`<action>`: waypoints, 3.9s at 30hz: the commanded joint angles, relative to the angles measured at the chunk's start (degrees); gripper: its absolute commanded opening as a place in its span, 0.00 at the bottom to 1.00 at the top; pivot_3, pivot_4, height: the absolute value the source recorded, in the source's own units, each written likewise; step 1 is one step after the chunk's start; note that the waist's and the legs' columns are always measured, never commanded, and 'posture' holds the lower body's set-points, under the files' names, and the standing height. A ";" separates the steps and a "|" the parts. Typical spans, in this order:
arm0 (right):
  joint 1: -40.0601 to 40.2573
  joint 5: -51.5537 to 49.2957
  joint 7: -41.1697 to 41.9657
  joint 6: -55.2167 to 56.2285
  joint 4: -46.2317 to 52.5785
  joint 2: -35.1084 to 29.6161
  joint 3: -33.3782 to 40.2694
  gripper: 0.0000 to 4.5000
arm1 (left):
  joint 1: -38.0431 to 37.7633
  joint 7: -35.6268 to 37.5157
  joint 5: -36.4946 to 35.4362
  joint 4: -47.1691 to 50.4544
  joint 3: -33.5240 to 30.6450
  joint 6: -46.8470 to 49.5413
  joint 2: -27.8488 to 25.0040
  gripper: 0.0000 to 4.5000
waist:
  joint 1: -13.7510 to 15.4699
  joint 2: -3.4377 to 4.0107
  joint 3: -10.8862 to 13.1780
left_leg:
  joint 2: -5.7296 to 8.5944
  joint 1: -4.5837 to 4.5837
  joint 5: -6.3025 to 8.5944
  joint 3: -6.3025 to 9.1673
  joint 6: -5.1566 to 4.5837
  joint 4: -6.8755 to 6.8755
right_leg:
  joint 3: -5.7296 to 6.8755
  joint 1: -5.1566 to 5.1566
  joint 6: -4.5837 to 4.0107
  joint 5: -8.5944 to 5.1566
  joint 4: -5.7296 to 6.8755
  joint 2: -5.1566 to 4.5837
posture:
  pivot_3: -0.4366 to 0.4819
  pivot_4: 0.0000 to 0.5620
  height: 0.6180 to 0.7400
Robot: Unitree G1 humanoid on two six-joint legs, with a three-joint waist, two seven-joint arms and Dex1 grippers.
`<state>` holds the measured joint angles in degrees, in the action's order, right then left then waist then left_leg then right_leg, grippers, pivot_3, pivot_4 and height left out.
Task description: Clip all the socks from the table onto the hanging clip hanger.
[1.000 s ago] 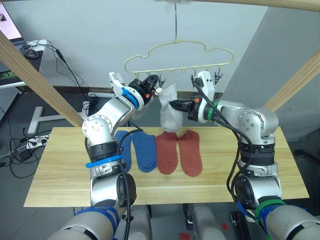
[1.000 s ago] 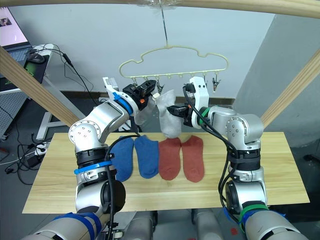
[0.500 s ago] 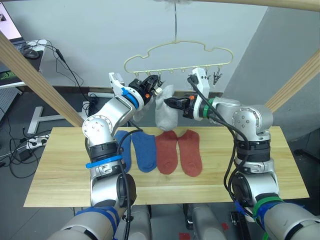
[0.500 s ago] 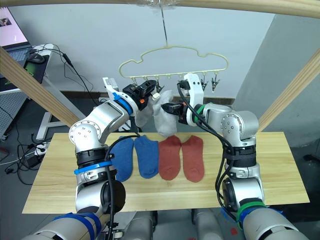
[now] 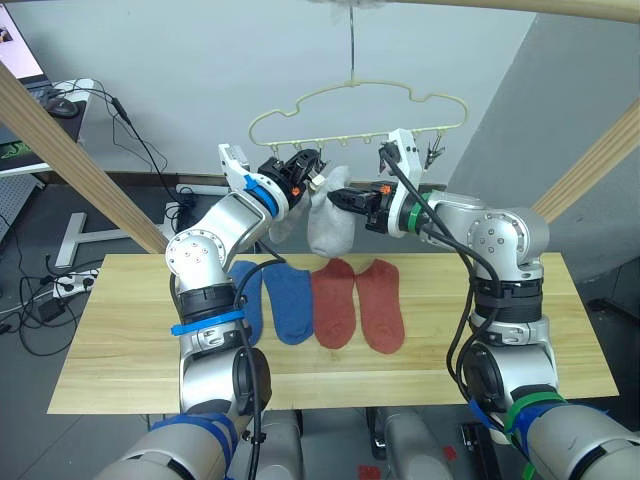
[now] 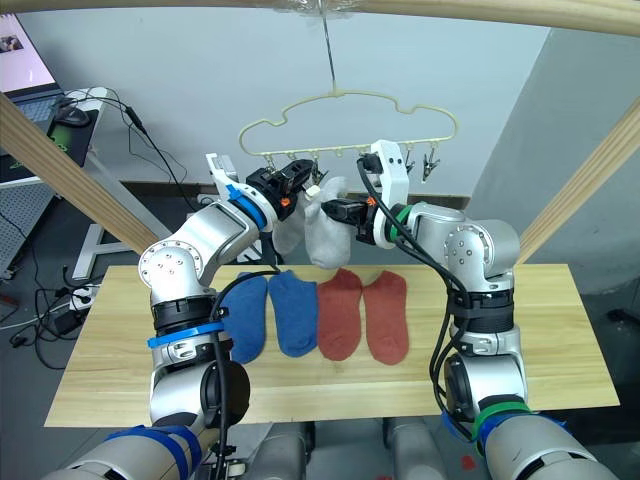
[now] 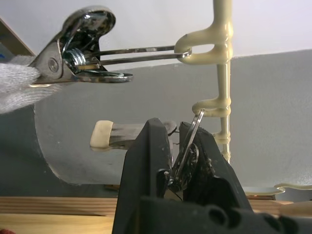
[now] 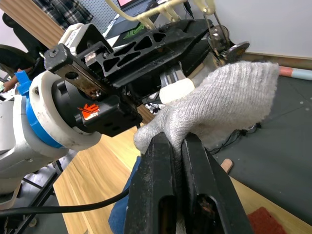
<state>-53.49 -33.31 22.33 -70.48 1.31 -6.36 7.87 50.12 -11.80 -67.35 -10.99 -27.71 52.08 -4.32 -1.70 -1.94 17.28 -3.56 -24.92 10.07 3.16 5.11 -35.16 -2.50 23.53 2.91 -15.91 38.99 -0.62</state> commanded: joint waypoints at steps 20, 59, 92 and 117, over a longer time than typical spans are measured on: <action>-2.78 -1.47 0.17 1.99 -0.17 0.12 0.18 0.01 | -0.77 0.10 -1.55 0.80 0.31 0.19 0.03 0.54 | 0.06 0.00 0.00 | 0.01 -0.05 0.00 0.00 0.00 0.02 | 0.01 0.04 0.00 0.00 -0.01 -0.01 | 0.49 0.40 1.00; 5.93 -8.46 -8.13 -10.18 15.60 -1.01 6.78 0.01 | -3.80 9.36 6.56 4.84 7.82 1.55 -5.47 0.54 | 0.05 0.02 -0.01 | 0.01 -0.06 -0.01 -0.01 0.01 0.07 | 0.02 0.07 -0.01 0.00 0.00 -0.03 | 0.48 0.39 1.00; 22.65 -1.27 -13.36 -3.80 34.77 -10.28 -2.69 0.81 | -23.87 40.79 23.10 28.52 21.13 -7.60 -30.08 0.54 | 0.33 0.03 -0.03 | -0.02 -0.05 -0.01 -0.06 0.01 0.18 | -0.02 0.18 -0.02 -0.01 0.01 -0.02 | 0.56 0.38 1.00; 19.22 -29.16 0.27 -7.16 37.29 -36.82 23.88 0.83 | -24.92 32.95 47.29 25.66 29.92 -31.39 -10.41 0.66 | 1.51 -0.01 -0.19 | 0.00 -0.02 -0.01 -0.11 -0.02 0.07 | -0.07 0.06 -0.06 0.02 0.00 -0.02 | 0.50 0.37 1.00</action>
<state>-33.56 -59.85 22.52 -78.15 38.33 -42.12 29.11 24.55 22.25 -21.24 13.63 2.39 22.32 -15.26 -0.19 -1.94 17.09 -3.57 -24.94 10.06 3.05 5.09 -35.09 -2.57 23.59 2.84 -15.89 38.99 -0.64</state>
